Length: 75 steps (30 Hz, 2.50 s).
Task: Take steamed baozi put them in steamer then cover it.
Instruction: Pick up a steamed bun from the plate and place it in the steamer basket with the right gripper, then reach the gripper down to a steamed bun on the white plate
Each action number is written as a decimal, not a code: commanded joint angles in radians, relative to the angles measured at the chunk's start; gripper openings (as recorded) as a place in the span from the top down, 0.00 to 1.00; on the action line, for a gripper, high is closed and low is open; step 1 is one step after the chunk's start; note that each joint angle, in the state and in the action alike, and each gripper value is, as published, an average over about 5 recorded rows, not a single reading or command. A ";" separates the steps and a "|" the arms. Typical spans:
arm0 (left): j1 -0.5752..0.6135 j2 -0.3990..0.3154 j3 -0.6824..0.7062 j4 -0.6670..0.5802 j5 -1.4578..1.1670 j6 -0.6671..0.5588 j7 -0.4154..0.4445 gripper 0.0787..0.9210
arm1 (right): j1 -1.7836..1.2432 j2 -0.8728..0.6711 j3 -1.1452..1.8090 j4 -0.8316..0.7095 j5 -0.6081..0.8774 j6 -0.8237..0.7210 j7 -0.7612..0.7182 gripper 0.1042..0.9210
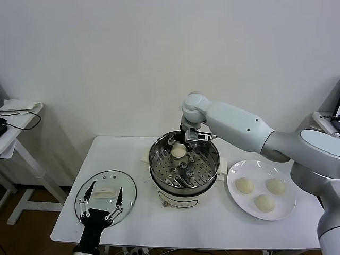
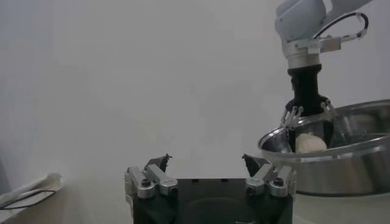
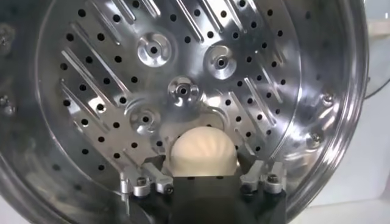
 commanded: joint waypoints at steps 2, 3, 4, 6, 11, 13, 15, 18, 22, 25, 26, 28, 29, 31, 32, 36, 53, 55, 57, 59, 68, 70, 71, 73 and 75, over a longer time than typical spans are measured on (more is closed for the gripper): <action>0.002 -0.002 -0.006 -0.005 0.000 -0.002 -0.003 0.12 | 0.046 -0.086 0.016 0.064 0.198 -0.104 -0.100 0.12; 0.002 -0.002 -0.006 -0.005 0.000 -0.002 -0.003 0.12 | 0.063 -0.120 0.027 0.081 0.268 -0.149 -0.136 0.12; 0.002 -0.002 -0.007 -0.006 0.000 -0.002 -0.003 0.12 | 0.080 -0.152 0.039 0.096 0.336 -0.189 -0.172 0.12; 0.000 -0.002 -0.006 -0.005 0.000 -0.002 -0.003 0.12 | 0.120 -0.222 0.060 0.112 0.439 -0.285 -0.248 0.12; -0.002 -0.001 -0.001 -0.003 0.001 -0.004 -0.004 0.12 | 0.232 -0.418 -0.011 0.089 0.719 -0.593 -0.321 0.12; -0.003 0.000 0.001 -0.002 0.001 -0.005 -0.003 0.12 | 0.244 -0.484 -0.055 0.069 0.769 -0.683 -0.324 0.12; -0.004 0.001 0.003 0.000 0.001 -0.006 -0.004 0.12 | 0.236 -0.541 -0.103 0.055 0.787 -0.734 -0.322 0.12; -0.006 0.002 0.004 0.000 0.001 -0.005 -0.004 0.12 | 0.203 -0.611 -0.183 0.064 0.807 -0.779 -0.296 0.12; -0.006 0.002 0.005 0.000 0.001 -0.005 -0.004 0.12 | 0.129 -0.674 -0.258 0.103 0.811 -0.812 -0.236 0.12; -0.003 0.000 0.006 0.000 0.002 -0.005 -0.004 0.12 | 0.055 -0.697 -0.256 0.121 0.771 -0.820 -0.205 0.12; -0.002 -0.001 0.006 0.000 0.002 -0.005 -0.004 0.12 | 0.032 -0.701 -0.247 0.124 0.757 -0.822 -0.194 0.12; -0.001 -0.002 0.006 0.001 0.002 -0.005 -0.005 0.12 | -0.016 -0.702 -0.217 0.124 0.737 -0.828 -0.170 0.12; -0.001 -0.003 0.005 0.001 0.002 -0.005 -0.005 0.12 | -0.042 -0.701 -0.200 0.122 0.729 -0.831 -0.156 0.12; 0.000 -0.003 0.004 0.003 0.003 -0.005 -0.005 0.12 | -0.092 -0.697 -0.162 0.118 0.717 -0.837 -0.136 0.12; 0.000 -0.003 0.004 0.004 0.003 -0.005 -0.005 0.12 | -0.112 -0.693 -0.147 0.116 0.711 -0.839 -0.126 0.12; 0.002 -0.003 0.002 0.007 0.003 -0.005 -0.006 0.12 | -0.166 -0.669 -0.109 0.103 0.700 -0.845 -0.069 0.12; 0.003 -0.004 0.000 0.012 0.003 -0.009 -0.006 0.12 | -0.258 -0.560 -0.034 0.042 0.666 -0.850 0.014 0.12; 0.004 -0.004 -0.001 0.011 0.003 -0.010 -0.006 0.12 | -0.260 -0.554 -0.033 0.036 0.659 -0.848 0.016 0.12; 0.004 -0.004 -0.001 0.012 0.003 -0.010 -0.006 0.12 | -0.262 -0.548 -0.032 0.031 0.655 -0.847 0.019 0.12; 0.003 -0.004 -0.001 0.012 0.003 -0.010 -0.006 0.12 | -0.263 -0.545 -0.030 0.028 0.653 -0.846 0.023 0.12; 0.002 -0.006 0.001 0.014 0.003 -0.010 -0.007 0.12 | -0.261 -0.539 -0.030 0.030 0.641 -0.845 0.032 0.26; 0.002 -0.006 0.002 0.014 0.003 -0.010 -0.007 0.12 | -0.260 -0.539 -0.031 0.032 0.641 -0.845 0.033 0.30; 0.002 -0.006 0.002 0.014 0.003 -0.010 -0.007 0.12 | -0.258 -0.539 -0.031 0.033 0.641 -0.846 0.033 0.31; 0.001 -0.006 0.002 0.014 0.003 -0.010 -0.007 0.12 | -0.249 -0.542 -0.032 0.038 0.642 -0.846 0.032 0.33; 0.000 -0.006 0.003 0.013 0.003 -0.009 -0.007 0.12 | -0.228 -0.546 -0.036 0.045 0.645 -0.847 0.025 0.34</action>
